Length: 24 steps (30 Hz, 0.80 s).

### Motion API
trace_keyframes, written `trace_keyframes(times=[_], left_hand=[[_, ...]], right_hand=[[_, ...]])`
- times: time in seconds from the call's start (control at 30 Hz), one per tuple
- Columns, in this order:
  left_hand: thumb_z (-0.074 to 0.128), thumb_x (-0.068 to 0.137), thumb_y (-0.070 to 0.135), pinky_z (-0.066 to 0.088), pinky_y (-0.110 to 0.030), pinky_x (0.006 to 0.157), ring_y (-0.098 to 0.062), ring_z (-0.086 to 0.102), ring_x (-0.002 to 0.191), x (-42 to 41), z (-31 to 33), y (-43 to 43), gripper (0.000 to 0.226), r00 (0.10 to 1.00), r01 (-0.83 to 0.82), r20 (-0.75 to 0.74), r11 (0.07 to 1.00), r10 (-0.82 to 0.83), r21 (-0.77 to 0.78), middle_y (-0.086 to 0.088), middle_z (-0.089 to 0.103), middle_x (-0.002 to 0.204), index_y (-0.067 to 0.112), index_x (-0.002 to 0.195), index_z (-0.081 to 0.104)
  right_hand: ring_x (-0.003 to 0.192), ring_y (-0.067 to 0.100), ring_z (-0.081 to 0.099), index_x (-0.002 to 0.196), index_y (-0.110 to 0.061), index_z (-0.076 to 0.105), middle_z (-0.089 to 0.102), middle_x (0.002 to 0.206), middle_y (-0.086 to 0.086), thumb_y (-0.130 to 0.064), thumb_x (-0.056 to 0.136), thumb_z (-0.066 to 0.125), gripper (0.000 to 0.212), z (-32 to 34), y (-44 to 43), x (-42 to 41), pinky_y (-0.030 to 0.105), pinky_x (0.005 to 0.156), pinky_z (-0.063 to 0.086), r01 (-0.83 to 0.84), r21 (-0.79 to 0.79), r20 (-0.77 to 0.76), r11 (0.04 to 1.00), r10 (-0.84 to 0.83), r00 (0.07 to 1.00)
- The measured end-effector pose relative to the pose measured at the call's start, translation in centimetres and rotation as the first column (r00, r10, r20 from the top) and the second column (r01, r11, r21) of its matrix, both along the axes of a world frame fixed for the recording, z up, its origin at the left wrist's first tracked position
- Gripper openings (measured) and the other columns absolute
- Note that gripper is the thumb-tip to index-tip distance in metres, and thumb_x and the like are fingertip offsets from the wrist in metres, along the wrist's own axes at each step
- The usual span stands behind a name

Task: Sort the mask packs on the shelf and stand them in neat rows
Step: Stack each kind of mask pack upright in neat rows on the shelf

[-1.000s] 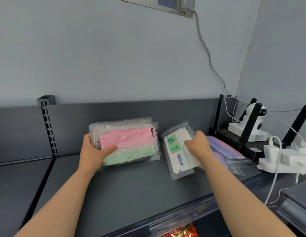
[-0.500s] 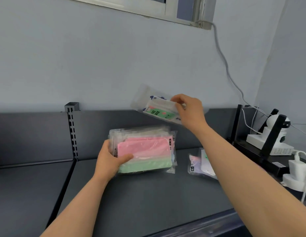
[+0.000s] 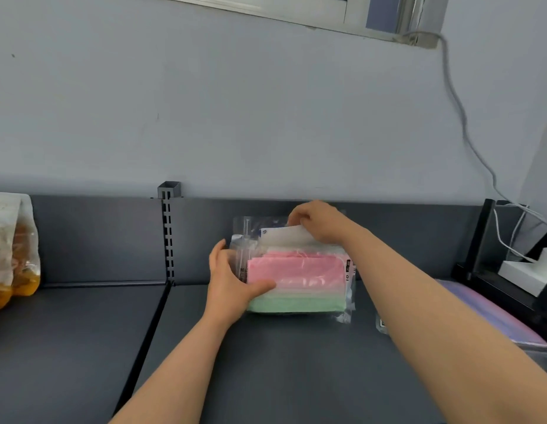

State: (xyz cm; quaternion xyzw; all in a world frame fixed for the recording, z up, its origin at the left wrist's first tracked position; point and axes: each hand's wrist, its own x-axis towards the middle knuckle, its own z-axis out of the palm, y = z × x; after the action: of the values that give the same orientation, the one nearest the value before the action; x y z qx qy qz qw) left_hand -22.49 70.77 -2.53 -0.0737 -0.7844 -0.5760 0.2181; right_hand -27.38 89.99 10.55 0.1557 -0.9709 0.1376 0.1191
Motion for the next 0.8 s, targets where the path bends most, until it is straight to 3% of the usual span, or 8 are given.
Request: trace_keyframes(times=[0.07,0.13,0.27,0.37,0.47,0.67,0.73,0.8], left_hand=[[0.095,0.055,0.029,0.047,-0.024,0.079,-0.015,0.056,0.1,-0.2,0.1,0.1,0.078,1.0,-0.003,0.028,1.0,0.003,0.024,0.007,0.05,0.122,0.021,0.11,0.04],[0.095,0.055,0.026,0.049,-0.025,0.074,-0.012,0.059,0.094,-0.4,0.1,0.2,0.085,0.999,-0.004,0.052,0.998,0.001,0.064,0.006,0.056,0.106,0.024,0.113,0.033],[0.097,0.051,0.023,0.054,-0.032,0.083,-0.008,0.064,0.096,-1.0,-0.1,0.2,0.105,0.996,0.047,0.074,0.99,-0.058,0.136,0.012,0.063,0.108,0.036,0.127,0.026],[0.096,0.052,0.022,0.053,-0.028,0.085,-0.006,0.064,0.098,-1.3,-0.2,0.4,0.089,0.989,0.084,0.107,0.986,-0.1,0.145,0.014,0.064,0.109,0.029,0.122,0.041],[0.095,0.054,0.02,0.056,-0.033,0.085,-0.01,0.069,0.094,-1.8,-0.5,0.3,0.069,0.984,0.109,0.125,0.983,-0.128,0.149,0.007,0.071,0.104,0.025,0.111,0.056],[0.094,0.057,0.021,0.056,-0.038,0.085,-0.015,0.068,0.093,-2.2,-0.6,1.0,0.068,0.982,0.07,0.157,0.977,-0.103,0.204,0.003,0.069,0.104,0.023,0.111,0.053],[0.093,0.06,0.023,0.055,-0.038,0.084,-0.017,0.066,0.093,-2.2,-0.6,1.4,0.065,0.984,0.053,0.158,0.981,-0.083,0.184,0.002,0.066,0.104,0.021,0.109,0.051],[0.092,0.062,0.023,0.053,-0.031,0.078,-0.015,0.063,0.091,-2.0,-0.5,2.0,0.065,0.987,0.034,0.15,0.985,-0.061,0.171,0.003,0.063,0.102,0.018,0.111,0.049]], right_hand=[[0.114,0.017,0.058,0.091,-0.032,0.066,0.066,0.119,-0.009,-0.005,0.094,0.035,0.041,-0.6,-0.1,-0.3,0.038,0.102,0.044,-0.017,0.005,0.087,1.0,0.016,0.996],[0.114,0.017,0.057,0.094,-0.028,0.068,0.065,0.119,-0.007,-0.002,0.093,0.034,0.043,-1.2,-0.1,-0.5,0.035,0.1,0.044,-0.02,-0.001,0.145,1.0,0.02,0.989],[0.121,0.014,0.054,0.11,-0.014,0.07,0.063,0.127,-0.001,0.003,0.093,0.034,0.044,-1.9,0.5,-0.2,0.025,0.1,0.04,-0.024,-0.156,0.199,0.988,0.055,0.978],[0.124,0.015,0.052,0.125,-0.013,0.063,0.059,0.133,0.0,-0.005,0.098,0.036,0.038,-2.0,0.9,0.2,0.026,0.103,0.039,-0.003,-0.245,0.184,0.969,0.05,0.982],[0.129,0.016,0.048,0.136,-0.013,0.053,0.053,0.141,0.0,-0.013,0.102,0.036,0.038,-1.8,1.2,1.1,0.027,0.106,0.035,-0.004,-0.246,0.105,0.969,0.031,0.994],[0.129,0.02,0.047,0.143,-0.014,0.045,0.047,0.145,0.004,-0.021,0.101,0.04,0.042,-3.3,4.6,3.7,0.027,0.104,0.035,0.115,-0.402,-0.077,0.909,-0.159,0.984],[0.128,0.025,0.047,0.143,-0.012,0.043,0.046,0.145,0.009,-0.027,0.1,0.043,0.045,-4.4,6.6,4.9,0.034,0.105,0.038,0.258,-0.424,-0.054,0.868,-0.309,0.95],[0.123,0.034,0.05,0.134,-0.006,0.048,0.049,0.137,0.017,-0.033,0.098,0.045,0.046,-6.0,9.5,6.0,0.04,0.101,0.042,0.476,-0.339,0.033,0.812,-0.495,0.868]])
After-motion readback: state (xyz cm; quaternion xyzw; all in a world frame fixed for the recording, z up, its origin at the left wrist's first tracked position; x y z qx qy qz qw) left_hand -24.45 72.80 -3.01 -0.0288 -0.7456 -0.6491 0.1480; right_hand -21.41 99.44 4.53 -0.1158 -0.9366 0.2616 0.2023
